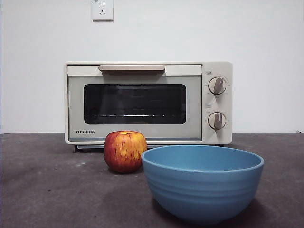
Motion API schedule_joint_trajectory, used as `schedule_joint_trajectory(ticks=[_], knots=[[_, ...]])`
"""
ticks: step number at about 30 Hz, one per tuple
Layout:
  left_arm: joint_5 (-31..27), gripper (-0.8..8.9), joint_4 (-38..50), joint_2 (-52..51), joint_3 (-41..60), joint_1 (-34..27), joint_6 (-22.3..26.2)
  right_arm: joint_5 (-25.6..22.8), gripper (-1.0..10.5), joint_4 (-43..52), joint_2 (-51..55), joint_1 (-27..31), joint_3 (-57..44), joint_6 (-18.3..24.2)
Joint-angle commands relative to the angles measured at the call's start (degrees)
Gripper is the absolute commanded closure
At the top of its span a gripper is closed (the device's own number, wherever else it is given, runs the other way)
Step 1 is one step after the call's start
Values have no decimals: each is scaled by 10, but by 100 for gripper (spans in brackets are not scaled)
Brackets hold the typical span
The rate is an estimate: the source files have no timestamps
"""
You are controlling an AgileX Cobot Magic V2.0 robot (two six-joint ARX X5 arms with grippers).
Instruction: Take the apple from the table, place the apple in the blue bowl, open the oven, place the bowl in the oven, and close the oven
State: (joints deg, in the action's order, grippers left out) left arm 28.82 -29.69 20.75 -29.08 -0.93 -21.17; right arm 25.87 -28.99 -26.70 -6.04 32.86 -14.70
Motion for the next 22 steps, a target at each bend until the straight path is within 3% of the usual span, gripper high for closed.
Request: schedule_joint_trajectory(ticks=[1,8,13,17,18,20,21,22], knots=[[35,806,-35,38,-49,5,60,9,942,-54,-57,-23,56,79],[49,806,-146,107,-133,45,133,5,942,-167,-163,-111,155,169],[48,806,-169,125,-146,72,147,-39,942,-174,-200,-170,172,182],[48,806,-171,125,-146,74,147,-43,926,-171,-211,-190,172,182],[48,806,-171,125,-146,74,147,-43,872,-169,-212,-191,172,182],[48,806,-171,125,-146,74,147,-48,546,-165,-212,-193,172,174],[48,806,-171,125,-146,74,147,-54,447,-163,-213,-193,172,152],[48,806,-171,125,-146,74,147,-53,432,-164,-215,-193,172,149]])
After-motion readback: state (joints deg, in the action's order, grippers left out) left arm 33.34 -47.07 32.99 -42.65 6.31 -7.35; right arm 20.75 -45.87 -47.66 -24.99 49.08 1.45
